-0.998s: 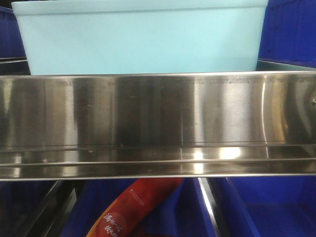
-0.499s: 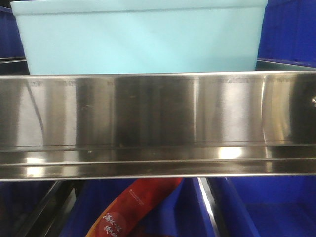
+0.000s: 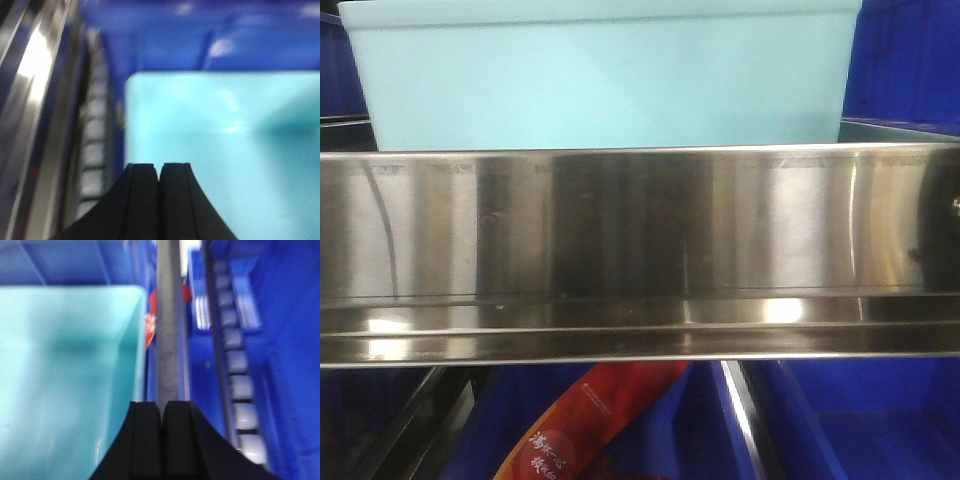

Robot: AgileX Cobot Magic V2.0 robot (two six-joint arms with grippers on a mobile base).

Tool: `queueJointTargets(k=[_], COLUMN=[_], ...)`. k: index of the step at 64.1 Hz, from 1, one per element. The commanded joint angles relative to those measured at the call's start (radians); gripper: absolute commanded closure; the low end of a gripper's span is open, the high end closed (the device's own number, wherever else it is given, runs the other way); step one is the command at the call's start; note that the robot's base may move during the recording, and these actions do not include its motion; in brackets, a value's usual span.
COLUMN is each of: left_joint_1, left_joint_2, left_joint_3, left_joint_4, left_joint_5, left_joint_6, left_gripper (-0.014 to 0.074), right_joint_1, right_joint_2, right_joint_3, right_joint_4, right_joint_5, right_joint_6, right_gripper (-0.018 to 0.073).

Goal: Fetch blue bin and place on conveyor start
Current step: 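Clamp the turquoise bin's opposite side walls with both grippers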

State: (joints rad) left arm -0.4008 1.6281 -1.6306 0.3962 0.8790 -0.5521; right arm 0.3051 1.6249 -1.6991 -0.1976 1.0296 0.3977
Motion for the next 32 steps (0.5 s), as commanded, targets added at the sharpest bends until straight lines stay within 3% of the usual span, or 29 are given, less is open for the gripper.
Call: queueJointTargets(k=[1,15,27,32], left_joint_1=[-0.002,0.014,0.023,0.023], left_joint_2=[0.024,0.036,0.039,0.042], left_joint_3=[-0.032,-0.048,-0.048,-0.048], left_joint_4=[0.029,0.037,0.037,0.035], left_joint_5=[0.037,0.077,0.073,0.065], left_joint_6=[-0.015,-0.017,-0.017,-0.017], left_gripper=[0.0707,0.0669,0.0379,0.0298], right_joint_1=[0.0,0.0,0.002,0.004], right_joint_2=[0.036,0.075,0.101,0.101], right_joint_3=[-0.045,-0.048,-0.052,-0.051], right_joint_4=[0.026,0.042,0.037,0.037], right_joint_5=[0.014,0.014,0.014,0.01], right_joint_6=[-0.034,-0.034,-0.034,-0.034], right_gripper=[0.0711,0.0711,0.0708,0.0643])
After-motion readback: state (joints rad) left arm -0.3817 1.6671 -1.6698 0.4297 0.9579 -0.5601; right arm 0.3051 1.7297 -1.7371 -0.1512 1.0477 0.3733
